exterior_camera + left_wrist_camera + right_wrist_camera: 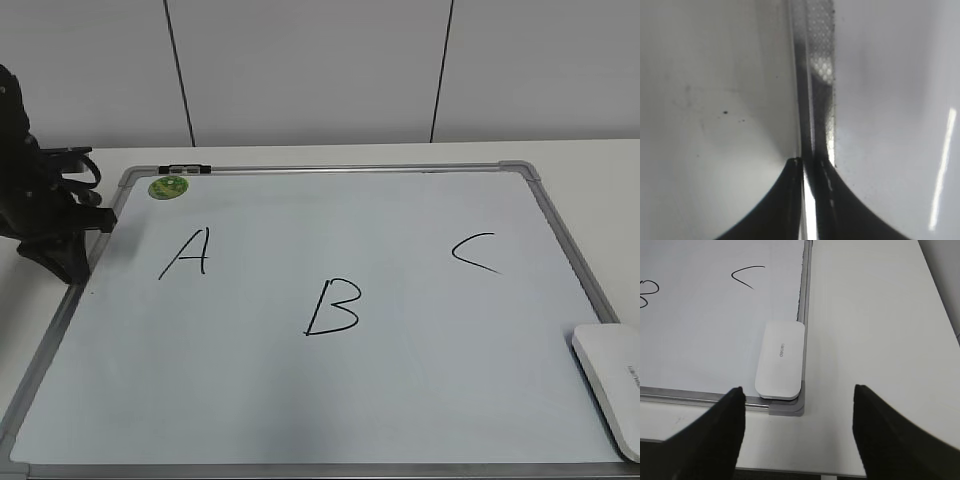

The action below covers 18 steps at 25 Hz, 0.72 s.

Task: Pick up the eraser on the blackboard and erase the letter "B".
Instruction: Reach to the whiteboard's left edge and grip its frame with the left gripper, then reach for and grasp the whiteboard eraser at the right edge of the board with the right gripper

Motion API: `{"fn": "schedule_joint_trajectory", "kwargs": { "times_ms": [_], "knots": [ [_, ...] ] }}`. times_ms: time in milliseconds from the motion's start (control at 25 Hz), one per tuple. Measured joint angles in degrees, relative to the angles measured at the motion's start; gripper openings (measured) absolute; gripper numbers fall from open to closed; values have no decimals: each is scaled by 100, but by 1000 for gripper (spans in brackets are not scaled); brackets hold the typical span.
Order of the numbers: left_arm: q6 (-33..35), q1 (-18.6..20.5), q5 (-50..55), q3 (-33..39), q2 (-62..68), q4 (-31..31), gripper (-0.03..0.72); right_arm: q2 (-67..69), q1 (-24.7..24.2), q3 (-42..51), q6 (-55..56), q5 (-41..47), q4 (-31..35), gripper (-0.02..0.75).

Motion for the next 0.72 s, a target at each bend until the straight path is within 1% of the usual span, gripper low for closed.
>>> {"fn": "schedule_joint_trajectory", "kwargs": {
  "times_ms": [40, 120, 720],
  "knots": [
    [0, 0, 0, -2, 0, 0, 46, 0, 0, 0, 0, 0, 0, 500],
    [-29, 0, 5, -12, 0, -24, 25, 0, 0, 0, 0, 0, 0, 500],
    [-43, 0, 27, -12, 0, -22, 22, 0, 0, 0, 0, 0, -32, 500]
  ]
}}
